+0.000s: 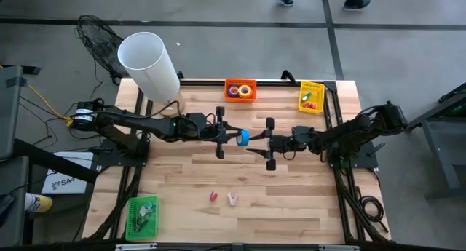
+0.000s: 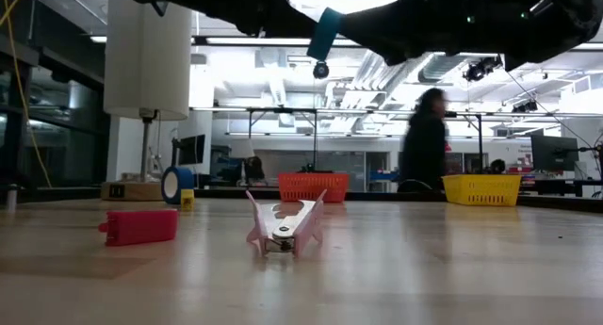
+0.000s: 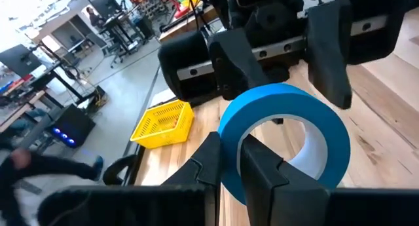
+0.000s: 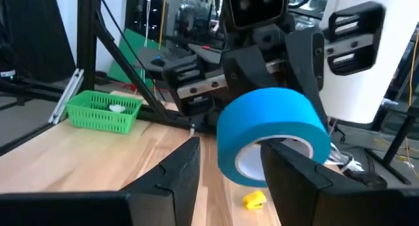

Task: Pick and place Stapler, Stapler remover, tape
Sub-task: Put the blue tape into the orange bin

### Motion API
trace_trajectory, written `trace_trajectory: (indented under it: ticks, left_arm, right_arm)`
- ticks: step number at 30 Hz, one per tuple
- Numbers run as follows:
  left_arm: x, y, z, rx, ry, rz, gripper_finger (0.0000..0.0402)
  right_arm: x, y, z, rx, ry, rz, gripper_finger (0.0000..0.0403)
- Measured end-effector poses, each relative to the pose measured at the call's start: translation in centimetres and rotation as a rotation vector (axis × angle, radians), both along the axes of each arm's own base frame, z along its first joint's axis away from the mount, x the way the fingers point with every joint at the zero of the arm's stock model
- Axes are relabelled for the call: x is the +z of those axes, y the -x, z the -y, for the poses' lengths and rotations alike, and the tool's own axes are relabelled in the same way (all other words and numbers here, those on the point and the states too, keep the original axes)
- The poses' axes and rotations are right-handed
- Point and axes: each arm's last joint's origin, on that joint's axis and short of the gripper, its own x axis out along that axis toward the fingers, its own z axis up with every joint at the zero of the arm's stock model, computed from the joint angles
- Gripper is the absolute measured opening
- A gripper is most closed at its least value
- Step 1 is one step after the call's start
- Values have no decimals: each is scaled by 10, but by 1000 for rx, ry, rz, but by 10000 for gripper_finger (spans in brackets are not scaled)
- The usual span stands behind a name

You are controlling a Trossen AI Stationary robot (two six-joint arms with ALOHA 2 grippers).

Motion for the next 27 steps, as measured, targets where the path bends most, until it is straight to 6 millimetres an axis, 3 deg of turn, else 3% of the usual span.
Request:
trace_trajectory:
  ticks: [9, 14, 19, 25, 27]
  left_arm:
    - [0, 0, 0, -1, -7, 4, 27]
    - [-1, 0, 0, -2, -8, -15, 27]
    - [-4, 1, 0, -13, -7, -43, 27]
    - [-5, 1, 0, -17, -3, -49, 35]
    - [-5, 1, 0, -18, -3, -50, 46]
  right_arm:
    - [-2, -33, -4, 21, 38, -25, 154]
    - [-4, -41, -4, 16, 40, -63, 148]
    - [-7, -41, -3, -17, 40, -104, 112]
    - [-8, -41, -2, -21, 44, -110, 38]
    - [-9, -41, -3, -18, 44, -117, 37]
